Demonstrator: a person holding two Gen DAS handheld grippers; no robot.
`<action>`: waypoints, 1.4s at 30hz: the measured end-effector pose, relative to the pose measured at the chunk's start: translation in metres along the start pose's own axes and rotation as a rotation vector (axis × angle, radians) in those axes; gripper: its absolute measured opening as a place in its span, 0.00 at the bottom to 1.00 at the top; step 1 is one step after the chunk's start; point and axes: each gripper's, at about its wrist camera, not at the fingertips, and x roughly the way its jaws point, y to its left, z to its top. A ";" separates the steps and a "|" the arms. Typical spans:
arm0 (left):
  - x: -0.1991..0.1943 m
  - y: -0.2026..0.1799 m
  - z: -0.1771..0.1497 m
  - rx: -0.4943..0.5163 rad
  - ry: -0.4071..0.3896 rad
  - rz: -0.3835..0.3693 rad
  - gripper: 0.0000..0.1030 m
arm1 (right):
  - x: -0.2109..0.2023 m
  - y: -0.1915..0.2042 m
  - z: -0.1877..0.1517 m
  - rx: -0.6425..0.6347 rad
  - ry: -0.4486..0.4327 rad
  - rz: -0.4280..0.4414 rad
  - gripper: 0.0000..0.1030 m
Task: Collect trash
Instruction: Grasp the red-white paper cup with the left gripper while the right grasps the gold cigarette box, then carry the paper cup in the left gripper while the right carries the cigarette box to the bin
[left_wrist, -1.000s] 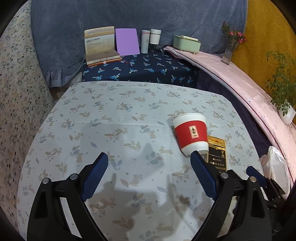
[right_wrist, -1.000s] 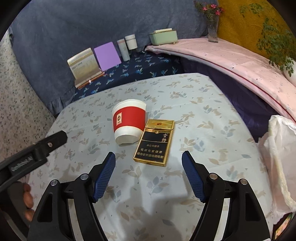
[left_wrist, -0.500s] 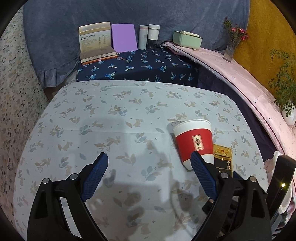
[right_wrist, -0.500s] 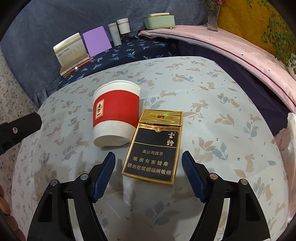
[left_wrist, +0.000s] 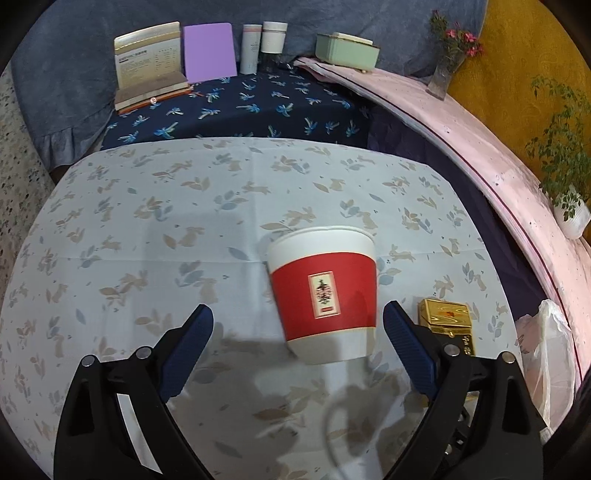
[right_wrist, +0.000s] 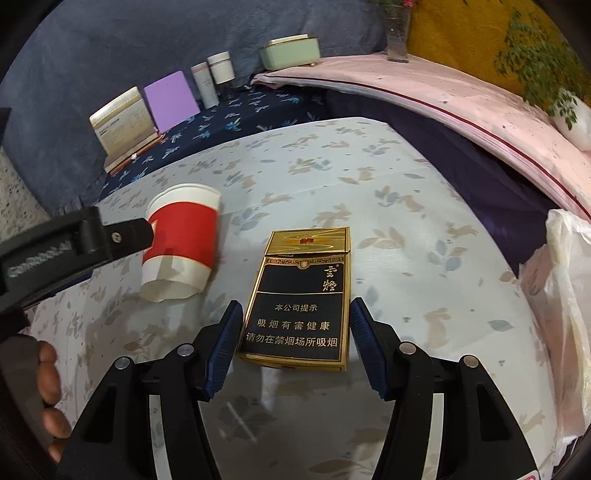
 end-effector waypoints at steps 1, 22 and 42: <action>0.004 -0.003 0.000 0.002 0.006 0.000 0.86 | -0.001 -0.004 0.000 0.007 -0.001 -0.001 0.56; 0.016 -0.035 -0.007 0.057 0.051 -0.015 0.67 | -0.023 -0.032 -0.003 0.060 -0.031 0.028 0.54; -0.030 -0.032 -0.039 0.059 0.031 -0.023 0.67 | -0.010 -0.025 0.001 0.038 0.052 0.030 0.60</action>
